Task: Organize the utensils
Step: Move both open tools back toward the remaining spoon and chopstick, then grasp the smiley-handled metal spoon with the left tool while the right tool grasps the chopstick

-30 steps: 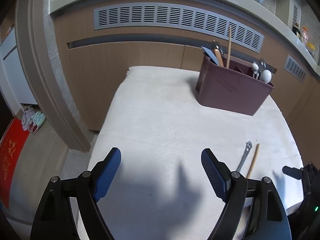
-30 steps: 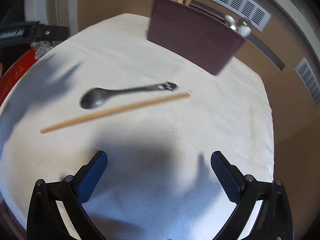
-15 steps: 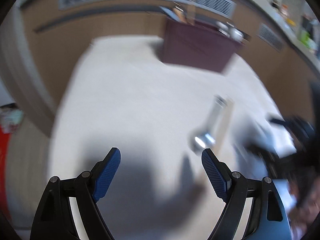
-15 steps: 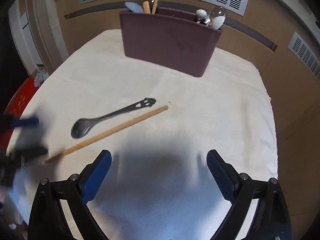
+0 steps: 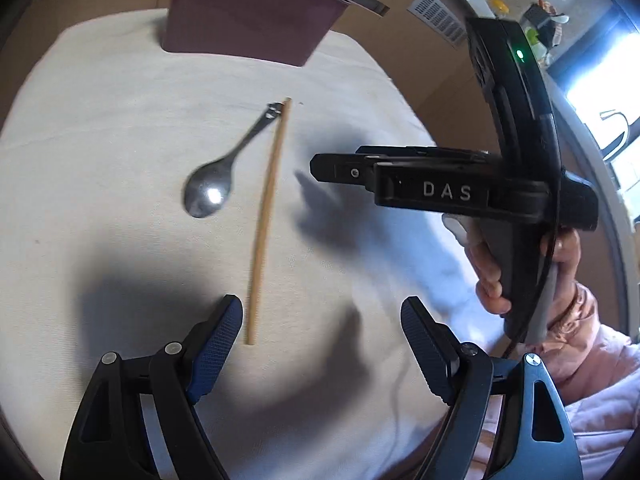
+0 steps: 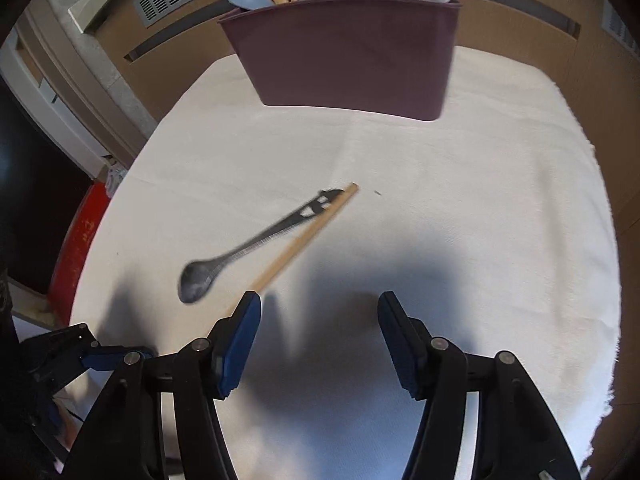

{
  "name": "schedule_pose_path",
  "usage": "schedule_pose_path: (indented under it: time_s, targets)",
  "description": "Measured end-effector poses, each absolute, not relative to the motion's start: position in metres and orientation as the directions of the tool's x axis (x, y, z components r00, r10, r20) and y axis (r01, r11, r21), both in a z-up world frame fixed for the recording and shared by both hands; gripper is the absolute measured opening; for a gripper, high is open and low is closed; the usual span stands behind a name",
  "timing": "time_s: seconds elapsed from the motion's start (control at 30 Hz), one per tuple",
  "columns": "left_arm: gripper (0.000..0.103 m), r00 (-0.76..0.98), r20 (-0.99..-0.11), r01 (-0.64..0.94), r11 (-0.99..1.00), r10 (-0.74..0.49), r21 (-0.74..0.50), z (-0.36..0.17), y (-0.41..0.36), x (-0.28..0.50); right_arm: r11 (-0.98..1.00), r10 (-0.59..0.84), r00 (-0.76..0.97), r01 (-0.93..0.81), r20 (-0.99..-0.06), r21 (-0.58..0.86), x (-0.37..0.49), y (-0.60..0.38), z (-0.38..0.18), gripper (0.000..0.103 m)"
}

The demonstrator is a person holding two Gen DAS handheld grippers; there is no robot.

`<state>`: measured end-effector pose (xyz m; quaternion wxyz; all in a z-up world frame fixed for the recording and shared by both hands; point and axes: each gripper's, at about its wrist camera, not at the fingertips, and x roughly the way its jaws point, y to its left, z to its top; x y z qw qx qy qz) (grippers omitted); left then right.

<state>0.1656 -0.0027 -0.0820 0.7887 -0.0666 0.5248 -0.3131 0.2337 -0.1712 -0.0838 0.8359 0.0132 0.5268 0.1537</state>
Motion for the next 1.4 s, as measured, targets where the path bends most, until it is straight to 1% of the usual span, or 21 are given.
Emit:
schedule_pose_path:
  time_s: [0.03,0.1,0.17,0.23,0.3,0.33,0.4,0.43,0.57,0.67,0.8,0.9,0.93,0.97,1.07,1.13,1.2,1.23,1.3,1.4]
  targets:
    - [0.081,0.28,-0.799,0.415,0.818,-0.532,-0.399,-0.08,0.0,0.166,0.949,0.282,0.397,-0.248,-0.874,0.193,0.239,-0.165,-0.085,0.058]
    - [0.081,0.365,-0.827,0.379,0.879,-0.428,-0.288,-0.076,0.008,0.168,0.954,0.258,0.411,-0.252,-0.874,0.164,0.246,-0.154,-0.085,0.057]
    - [0.081,0.418,-0.842,0.342,0.918,-0.34,-0.201,-0.073,0.014,0.172,0.959,0.204,0.431,-0.268,-0.879,0.092,0.251,-0.142,-0.087,0.056]
    - [0.081,0.437,-0.848,0.313,0.934,-0.301,-0.17,-0.072,0.019,0.177,0.954,0.143,0.449,-0.301,-0.882,0.002,0.249,-0.132,-0.089,0.052]
    - [0.081,0.437,-0.849,0.303,0.937,-0.298,-0.174,-0.07,0.022,0.179,0.938,0.107,0.474,-0.34,-0.874,-0.069,0.243,-0.128,-0.09,0.045]
    - [0.081,0.439,-0.849,0.299,0.939,-0.295,-0.172,-0.07,0.022,0.179,0.931,0.102,0.478,-0.355,-0.872,-0.085,0.239,-0.129,-0.09,0.043]
    - [0.081,0.442,-0.85,0.297,0.941,-0.285,-0.161,-0.069,0.02,0.181,0.923,0.099,0.472,-0.372,-0.876,-0.096,0.23,-0.137,-0.089,0.033]
    - [0.081,0.443,-0.851,0.298,0.941,-0.283,-0.158,-0.068,0.018,0.182,0.921,0.088,0.476,-0.373,-0.875,-0.11,0.225,-0.144,-0.089,0.031]
    - [0.081,0.437,-0.853,0.31,0.938,-0.286,-0.156,-0.069,0.02,0.182,0.921,0.032,0.5,-0.351,-0.865,-0.169,0.212,-0.173,-0.087,0.03]
    - [0.081,0.43,-0.856,0.324,0.934,-0.285,-0.149,-0.071,0.015,0.188,0.938,-0.021,0.505,-0.288,-0.863,-0.192,0.208,-0.203,-0.084,0.028]
    - [0.081,0.43,-0.852,0.346,0.926,-0.299,-0.151,-0.072,0.005,0.198,0.973,0.005,0.485,-0.204,-0.874,-0.108,0.207,-0.242,-0.082,0.028]
    - [0.081,0.443,-0.838,0.395,0.909,-0.319,-0.137,-0.069,-0.008,0.205,0.982,0.039,0.484,-0.18,-0.874,-0.056,0.203,-0.253,-0.081,0.028]
    - [0.075,0.448,-0.835,0.425,0.898,-0.32,-0.116,-0.068,-0.014,0.208,0.983,0.045,0.488,-0.178,-0.872,-0.049,0.202,-0.254,-0.081,0.028]
    - [0.066,0.449,-0.837,0.448,0.889,-0.314,-0.094,-0.067,-0.019,0.211,0.983,0.048,0.491,-0.179,-0.87,-0.047,0.2,-0.254,-0.081,0.028]
    - [0.055,0.426,-0.859,0.499,0.866,-0.285,-0.04,-0.069,-0.032,0.222,0.984,0.065,0.496,-0.177,-0.866,-0.028,0.196,-0.254,-0.079,0.031]
    - [0.051,0.412,-0.871,0.506,0.862,-0.267,-0.024,-0.072,-0.037,0.234,0.985,0.101,0.494,-0.173,-0.864,0.016,0.189,-0.257,-0.076,0.031]
    - [0.042,0.404,-0.881,0.5,0.866,-0.245,-0.011,-0.076,-0.039,0.244,0.983,0.147,0.486,-0.171,-0.862,0.071,0.185,-0.259,-0.074,0.031]
    - [0.034,0.394,-0.888,0.494,0.869,-0.237,-0.013,-0.079,-0.04,0.248,0.98,0.175,0.469,-0.169,-0.866,0.107,0.182,-0.26,-0.075,0.031]
    - [0.033,0.388,-0.89,0.478,0.878,-0.239,-0.027,-0.08,-0.039,0.248,0.974,0.213,0.444,-0.164,-0.87,0.155,0.18,-0.259,-0.078,0.031]
    - [0.033,0.362,-0.896,0.486,0.872,-0.258,-0.055,-0.08,-0.04,0.237,0.978,0.199,0.455,-0.146,-0.868,0.148,0.188,-0.255,-0.079,0.032]
